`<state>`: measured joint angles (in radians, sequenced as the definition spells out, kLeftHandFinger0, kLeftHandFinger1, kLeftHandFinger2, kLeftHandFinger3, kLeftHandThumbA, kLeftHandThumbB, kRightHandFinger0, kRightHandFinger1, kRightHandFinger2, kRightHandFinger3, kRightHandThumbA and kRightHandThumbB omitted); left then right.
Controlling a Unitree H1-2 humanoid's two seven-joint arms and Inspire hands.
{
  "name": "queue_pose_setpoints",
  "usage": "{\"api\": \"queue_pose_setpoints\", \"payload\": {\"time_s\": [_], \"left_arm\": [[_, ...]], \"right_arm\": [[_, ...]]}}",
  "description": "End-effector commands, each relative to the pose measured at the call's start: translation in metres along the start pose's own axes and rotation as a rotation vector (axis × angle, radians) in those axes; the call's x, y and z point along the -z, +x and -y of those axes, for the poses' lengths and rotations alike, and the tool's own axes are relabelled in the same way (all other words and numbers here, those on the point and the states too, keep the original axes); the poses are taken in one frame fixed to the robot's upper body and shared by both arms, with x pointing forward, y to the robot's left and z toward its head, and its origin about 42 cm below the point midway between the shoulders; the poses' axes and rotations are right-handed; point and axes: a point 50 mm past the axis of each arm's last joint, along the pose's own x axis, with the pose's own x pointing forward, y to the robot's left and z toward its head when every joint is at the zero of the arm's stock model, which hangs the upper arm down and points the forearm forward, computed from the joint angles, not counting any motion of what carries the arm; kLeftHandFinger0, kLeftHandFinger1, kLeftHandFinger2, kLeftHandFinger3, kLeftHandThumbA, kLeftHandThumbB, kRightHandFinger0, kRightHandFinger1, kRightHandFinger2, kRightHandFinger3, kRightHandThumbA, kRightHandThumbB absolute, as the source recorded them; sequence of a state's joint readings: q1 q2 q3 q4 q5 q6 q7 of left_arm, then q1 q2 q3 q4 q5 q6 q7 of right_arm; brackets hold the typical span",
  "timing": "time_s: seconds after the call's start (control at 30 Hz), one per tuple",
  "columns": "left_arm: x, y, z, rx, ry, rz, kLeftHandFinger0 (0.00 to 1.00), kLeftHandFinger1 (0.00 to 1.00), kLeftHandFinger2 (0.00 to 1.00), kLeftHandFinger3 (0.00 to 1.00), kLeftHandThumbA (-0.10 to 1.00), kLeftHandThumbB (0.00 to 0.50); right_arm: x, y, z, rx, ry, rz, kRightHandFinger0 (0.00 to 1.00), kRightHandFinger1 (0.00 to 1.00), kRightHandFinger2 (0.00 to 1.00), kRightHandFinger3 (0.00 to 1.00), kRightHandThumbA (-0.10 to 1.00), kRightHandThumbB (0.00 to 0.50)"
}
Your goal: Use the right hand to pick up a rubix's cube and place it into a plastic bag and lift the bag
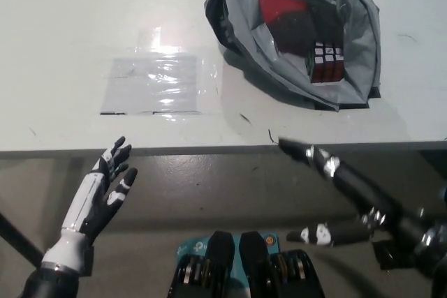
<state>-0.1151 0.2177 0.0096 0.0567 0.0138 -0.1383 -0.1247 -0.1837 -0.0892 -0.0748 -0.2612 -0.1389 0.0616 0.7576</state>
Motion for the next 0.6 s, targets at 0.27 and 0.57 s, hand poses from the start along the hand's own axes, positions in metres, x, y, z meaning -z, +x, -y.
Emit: {"api": "queue_pose_setpoints", "payload": {"time_s": [0.27,0.57], "left_arm": [[0.019,-0.059,0.029,0.038,-0.083,0.005,1.0,1.0,1.0,1.0,1.0,0.258],[0.026,-0.077,0.028,0.028,-0.068,-0.036,1.0,1.0,1.0,1.0,1.0,0.276]], "right_arm": [[0.08,-0.098,-0.056,0.895,0.003,-0.068,1.0,1.0,1.0,1.0,1.0,0.262],[0.09,-0.097,-0.067,0.879,0.035,-0.105,1.0,1.0,1.0,1.0,1.0,0.284]]}}
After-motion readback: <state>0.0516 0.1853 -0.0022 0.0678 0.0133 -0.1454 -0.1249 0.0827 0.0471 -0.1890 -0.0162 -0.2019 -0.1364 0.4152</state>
